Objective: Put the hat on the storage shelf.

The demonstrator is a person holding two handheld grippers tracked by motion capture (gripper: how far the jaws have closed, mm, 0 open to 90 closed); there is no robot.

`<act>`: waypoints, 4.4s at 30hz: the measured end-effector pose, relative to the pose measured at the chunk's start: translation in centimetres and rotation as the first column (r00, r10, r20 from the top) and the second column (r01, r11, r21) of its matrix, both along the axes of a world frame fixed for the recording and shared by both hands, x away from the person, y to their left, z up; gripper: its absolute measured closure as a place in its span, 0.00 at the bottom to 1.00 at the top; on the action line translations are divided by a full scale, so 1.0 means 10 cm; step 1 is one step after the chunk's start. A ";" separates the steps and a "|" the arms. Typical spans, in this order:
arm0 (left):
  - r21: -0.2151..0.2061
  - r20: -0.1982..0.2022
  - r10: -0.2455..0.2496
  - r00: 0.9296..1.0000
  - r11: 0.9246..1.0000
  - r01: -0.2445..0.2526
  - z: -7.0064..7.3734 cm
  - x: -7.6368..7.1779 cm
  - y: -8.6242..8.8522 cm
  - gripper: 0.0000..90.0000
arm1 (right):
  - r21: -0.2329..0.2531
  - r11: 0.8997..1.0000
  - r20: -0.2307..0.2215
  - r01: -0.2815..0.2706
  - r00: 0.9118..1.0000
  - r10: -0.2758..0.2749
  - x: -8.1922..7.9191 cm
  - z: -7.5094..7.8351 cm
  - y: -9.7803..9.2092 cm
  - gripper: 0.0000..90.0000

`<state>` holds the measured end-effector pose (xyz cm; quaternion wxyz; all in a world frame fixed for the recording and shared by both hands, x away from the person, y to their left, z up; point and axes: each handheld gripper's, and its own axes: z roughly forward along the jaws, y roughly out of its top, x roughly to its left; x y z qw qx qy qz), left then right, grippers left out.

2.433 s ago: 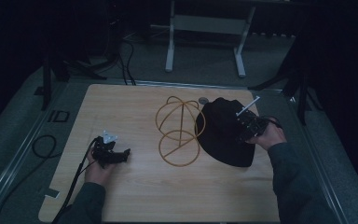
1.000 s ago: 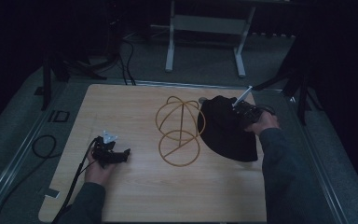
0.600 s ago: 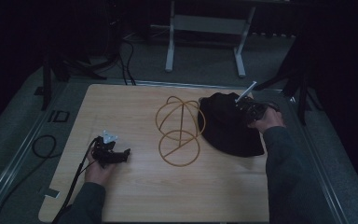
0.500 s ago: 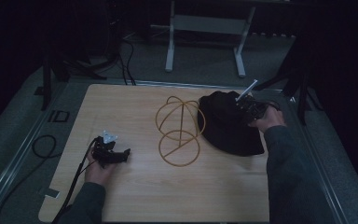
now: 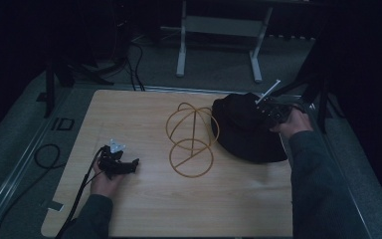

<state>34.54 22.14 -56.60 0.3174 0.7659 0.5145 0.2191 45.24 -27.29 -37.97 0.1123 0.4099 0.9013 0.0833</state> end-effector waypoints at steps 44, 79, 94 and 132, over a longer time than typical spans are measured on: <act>-0.002 -0.001 0.001 1.000 1.000 -0.001 0.00 0.00 0.00 0.16 | 0.000 0.995 0.052 -0.097 0.994 0.096 -0.13 0.54 -0.04 0.97; -0.004 0.000 0.002 1.000 1.000 -0.002 0.00 0.00 0.00 0.16 | 0.075 0.991 0.115 -0.113 0.988 0.104 -0.26 0.93 -0.23 0.97; -0.002 -0.001 0.000 1.000 1.000 0.000 0.00 0.00 0.00 0.16 | 0.091 0.986 0.129 -0.136 0.984 0.124 -0.32 1.04 -0.28 0.97; -0.003 0.000 0.002 1.000 1.000 -0.002 0.00 0.00 0.00 0.16 | 0.159 0.957 0.157 -0.241 0.964 0.217 -0.56 1.27 -0.35 0.97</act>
